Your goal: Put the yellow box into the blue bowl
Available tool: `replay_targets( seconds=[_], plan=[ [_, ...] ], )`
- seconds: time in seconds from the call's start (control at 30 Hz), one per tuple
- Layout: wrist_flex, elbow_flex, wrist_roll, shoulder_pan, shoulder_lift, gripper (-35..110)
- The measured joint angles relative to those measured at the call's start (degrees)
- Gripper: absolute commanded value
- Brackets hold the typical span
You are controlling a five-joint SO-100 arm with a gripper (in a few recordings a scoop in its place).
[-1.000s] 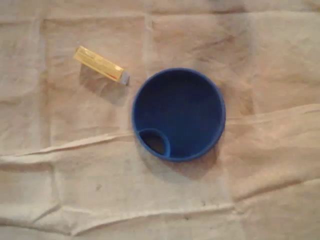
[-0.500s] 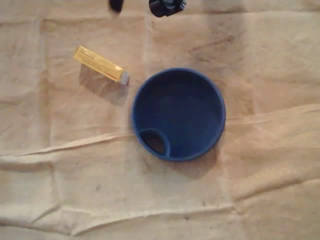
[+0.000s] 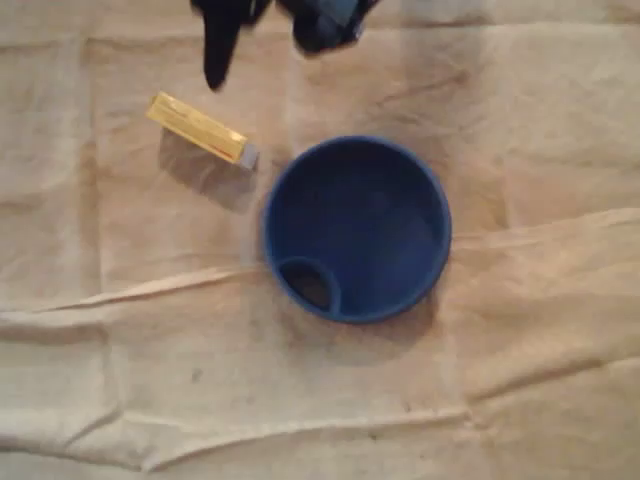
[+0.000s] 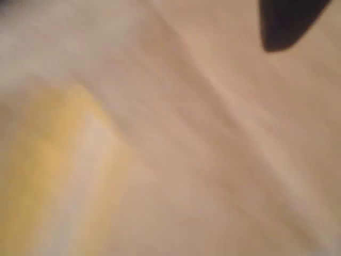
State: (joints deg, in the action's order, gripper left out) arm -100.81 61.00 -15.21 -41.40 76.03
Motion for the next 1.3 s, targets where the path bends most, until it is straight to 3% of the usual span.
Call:
replay_targets(
  seconds=[0.73, 1.3],
  plan=[
    [6.5, -7.3, 0.0, 2.3, -10.3, 40],
    [9.8, -22.1, 0.0, 3.6, -24.3, 40]
  ],
)
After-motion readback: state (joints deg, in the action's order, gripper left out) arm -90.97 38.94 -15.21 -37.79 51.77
